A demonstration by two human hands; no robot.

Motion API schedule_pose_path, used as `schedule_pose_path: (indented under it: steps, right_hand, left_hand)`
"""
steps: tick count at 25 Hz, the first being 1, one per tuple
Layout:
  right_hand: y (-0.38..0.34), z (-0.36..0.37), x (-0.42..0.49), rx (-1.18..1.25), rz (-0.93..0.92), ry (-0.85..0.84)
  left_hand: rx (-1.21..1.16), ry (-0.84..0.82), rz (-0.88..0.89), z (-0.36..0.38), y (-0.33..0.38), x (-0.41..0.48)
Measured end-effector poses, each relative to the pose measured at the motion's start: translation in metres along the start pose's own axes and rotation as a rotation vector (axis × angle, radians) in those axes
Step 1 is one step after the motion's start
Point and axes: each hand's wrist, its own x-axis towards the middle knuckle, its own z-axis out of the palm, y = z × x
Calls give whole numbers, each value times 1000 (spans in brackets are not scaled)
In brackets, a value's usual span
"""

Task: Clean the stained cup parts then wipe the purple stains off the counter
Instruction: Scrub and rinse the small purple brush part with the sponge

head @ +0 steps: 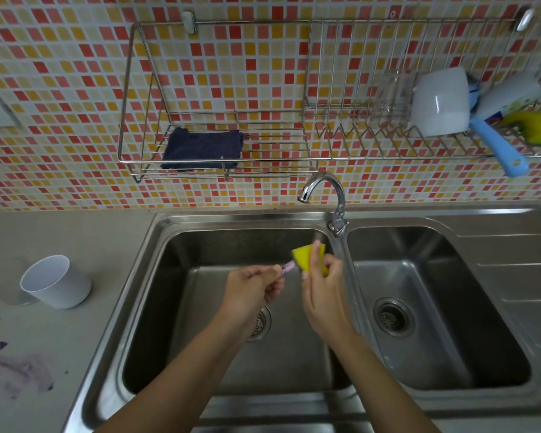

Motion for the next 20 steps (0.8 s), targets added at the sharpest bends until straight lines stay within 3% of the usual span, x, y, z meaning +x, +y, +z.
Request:
schedule_pose_path:
  steps: [2,5,8,10,13,16,20]
  right_hand:
    - [3,1,2,34,40,23]
    - [6,5,1,9,-53,-43]
    - [10,9,4,90,71,35]
    - [14,15,2,72,-2,-31]
    - [24,20,8,100,65,-10]
    - [31,29,15,72,-12,-138]
    - [71,30,46,141,352,-69]
  left_hand:
    - [-23,-18,-33,1,1,0]
    - [-66,-22,-66,2,3,3]
    - [-43,-35,-80,6,3,8]
    - [-47,-26,-84,6,3,13]
    - [-22,-20,-101,10,3,22]
    - [-21,28,-111,7,0,34]
    - [-27,157,-118,-5,-7,52]
